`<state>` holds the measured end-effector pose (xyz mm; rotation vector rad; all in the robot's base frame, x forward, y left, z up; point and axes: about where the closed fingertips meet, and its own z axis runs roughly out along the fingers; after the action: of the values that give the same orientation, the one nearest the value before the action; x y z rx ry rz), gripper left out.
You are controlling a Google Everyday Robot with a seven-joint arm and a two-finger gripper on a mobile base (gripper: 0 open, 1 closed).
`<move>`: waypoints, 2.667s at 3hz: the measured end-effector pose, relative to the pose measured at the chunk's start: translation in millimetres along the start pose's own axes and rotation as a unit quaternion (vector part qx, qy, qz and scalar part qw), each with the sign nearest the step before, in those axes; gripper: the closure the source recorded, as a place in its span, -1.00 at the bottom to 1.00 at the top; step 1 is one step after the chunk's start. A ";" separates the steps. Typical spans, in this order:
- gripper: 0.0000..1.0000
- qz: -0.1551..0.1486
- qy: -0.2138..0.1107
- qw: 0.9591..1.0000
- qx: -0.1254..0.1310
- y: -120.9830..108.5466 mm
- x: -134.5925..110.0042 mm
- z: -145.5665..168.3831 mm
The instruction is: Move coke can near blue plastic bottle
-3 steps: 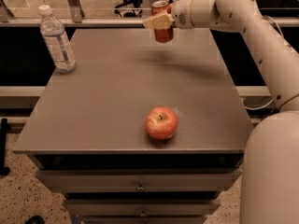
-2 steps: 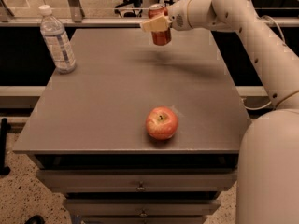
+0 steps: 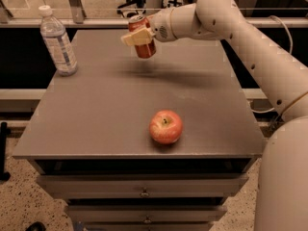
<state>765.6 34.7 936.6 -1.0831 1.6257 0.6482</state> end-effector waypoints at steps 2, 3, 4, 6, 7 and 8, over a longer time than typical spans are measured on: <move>1.00 -0.005 -0.059 0.996 -0.065 75.1 -22.4 70.3; 1.00 -0.010 -0.085 0.993 -0.083 86.1 -40.7 91.4; 1.00 -0.005 -0.092 0.991 -0.102 101.4 -42.8 108.2; 0.22 0.013 -0.079 0.989 -0.122 124.1 -28.2 132.7; -0.25 0.011 -0.080 0.989 -0.125 128.2 -24.8 140.5; -0.71 0.004 -0.086 0.989 -0.123 127.3 -26.3 144.2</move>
Offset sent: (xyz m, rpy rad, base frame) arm -0.0364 0.1188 -0.0020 0.1522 -0.0399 0.1608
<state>719.6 220.2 902.1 -1.1622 1.4292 0.9400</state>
